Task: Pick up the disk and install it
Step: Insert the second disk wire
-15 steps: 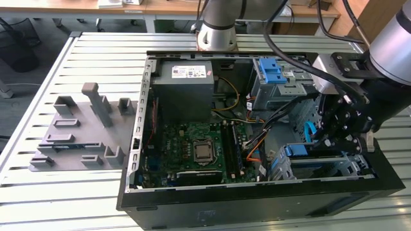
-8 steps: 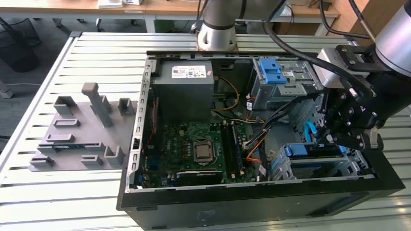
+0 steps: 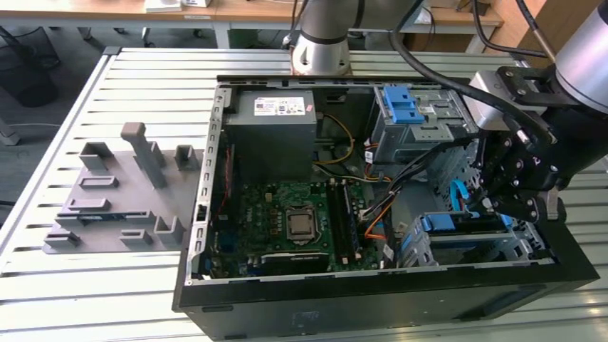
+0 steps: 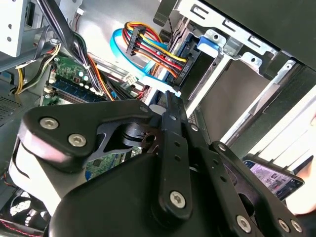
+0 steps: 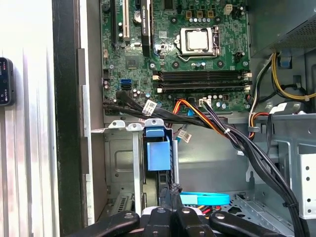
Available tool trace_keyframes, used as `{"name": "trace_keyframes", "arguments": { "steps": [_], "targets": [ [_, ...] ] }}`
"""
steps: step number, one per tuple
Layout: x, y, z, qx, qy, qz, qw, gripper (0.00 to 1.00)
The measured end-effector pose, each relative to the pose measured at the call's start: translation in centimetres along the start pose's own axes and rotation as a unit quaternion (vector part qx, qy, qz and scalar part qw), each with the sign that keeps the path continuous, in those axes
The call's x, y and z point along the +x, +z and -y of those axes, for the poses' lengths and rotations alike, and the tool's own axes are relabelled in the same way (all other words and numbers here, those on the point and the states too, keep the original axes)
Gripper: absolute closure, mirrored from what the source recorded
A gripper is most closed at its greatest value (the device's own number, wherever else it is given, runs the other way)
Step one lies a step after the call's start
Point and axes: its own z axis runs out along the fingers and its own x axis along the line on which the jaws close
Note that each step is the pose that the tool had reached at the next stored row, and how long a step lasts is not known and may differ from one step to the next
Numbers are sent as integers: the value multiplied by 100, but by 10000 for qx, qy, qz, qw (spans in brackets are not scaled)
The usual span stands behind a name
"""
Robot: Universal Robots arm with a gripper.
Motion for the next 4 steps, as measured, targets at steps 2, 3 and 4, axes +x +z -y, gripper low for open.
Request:
{"name": "trace_keyframes", "arguments": {
  "steps": [2,3,4],
  "targets": [
    [0,0,0,-1,0,0,10000,89],
    [0,0,0,-1,0,0,10000,89],
    [0,0,0,-1,0,0,10000,89]
  ]
}}
